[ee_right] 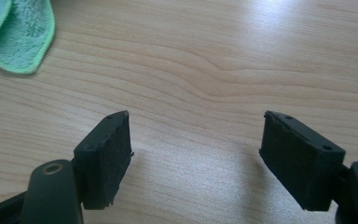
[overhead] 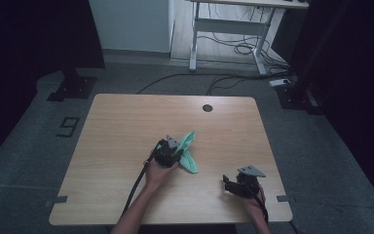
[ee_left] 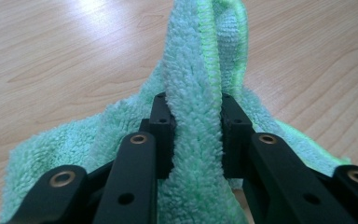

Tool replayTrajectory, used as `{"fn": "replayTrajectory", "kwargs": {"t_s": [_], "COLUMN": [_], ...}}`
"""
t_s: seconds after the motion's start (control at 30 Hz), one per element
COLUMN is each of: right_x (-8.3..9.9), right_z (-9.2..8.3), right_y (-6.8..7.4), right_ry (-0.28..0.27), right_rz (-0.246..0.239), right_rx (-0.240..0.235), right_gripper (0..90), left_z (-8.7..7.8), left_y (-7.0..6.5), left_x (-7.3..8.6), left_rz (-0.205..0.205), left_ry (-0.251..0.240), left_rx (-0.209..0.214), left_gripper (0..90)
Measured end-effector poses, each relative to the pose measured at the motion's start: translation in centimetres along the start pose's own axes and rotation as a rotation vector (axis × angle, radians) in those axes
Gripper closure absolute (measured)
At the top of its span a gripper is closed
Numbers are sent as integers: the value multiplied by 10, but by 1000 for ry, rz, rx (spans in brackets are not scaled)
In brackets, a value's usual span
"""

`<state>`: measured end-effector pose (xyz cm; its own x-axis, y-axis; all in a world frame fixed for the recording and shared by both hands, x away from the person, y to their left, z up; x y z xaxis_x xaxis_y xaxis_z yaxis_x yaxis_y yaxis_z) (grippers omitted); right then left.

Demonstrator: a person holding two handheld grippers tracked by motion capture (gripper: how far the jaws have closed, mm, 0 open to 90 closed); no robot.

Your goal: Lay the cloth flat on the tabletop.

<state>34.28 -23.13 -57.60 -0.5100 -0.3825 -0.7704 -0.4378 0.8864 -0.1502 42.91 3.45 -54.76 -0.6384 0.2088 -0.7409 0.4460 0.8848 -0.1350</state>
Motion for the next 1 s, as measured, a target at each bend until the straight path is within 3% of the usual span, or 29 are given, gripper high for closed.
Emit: {"fn": "replayTrajectory", "kwargs": {"t_s": [0.53,0.63,0.83,1.0], "right_x": [0,0,0,0], "right_z": [1,1,1,1], "right_y": [1,1,0,1], "right_ry": [4,4,3,1], "right_rz": [1,-2,2,1], "right_rx": [-2,-3,-2,-4], "right_gripper": [245,245,245,245], "left_z": [17,16,1,-13], "left_y": [-1,-1,-4,-4], "left_x": [6,6,0,-5], "left_rz": [-17,-18,-6,7], "left_ry": [18,16,-9,-30], "left_rx": [6,16,27,34], "left_gripper": [625,546,408,351]}}
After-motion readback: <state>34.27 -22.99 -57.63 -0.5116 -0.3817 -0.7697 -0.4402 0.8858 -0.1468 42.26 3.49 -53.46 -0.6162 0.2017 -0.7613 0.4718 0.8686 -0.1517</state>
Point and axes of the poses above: each handheld gripper's, and its own axes: z roughly forward along the jaws, x roughly out of its underside, y roughly to its left, the point moved 4 cm from there along z, roughly forward along the jaws, and after that the axes turned 13 degrees about -z, right-handed, at the moved point
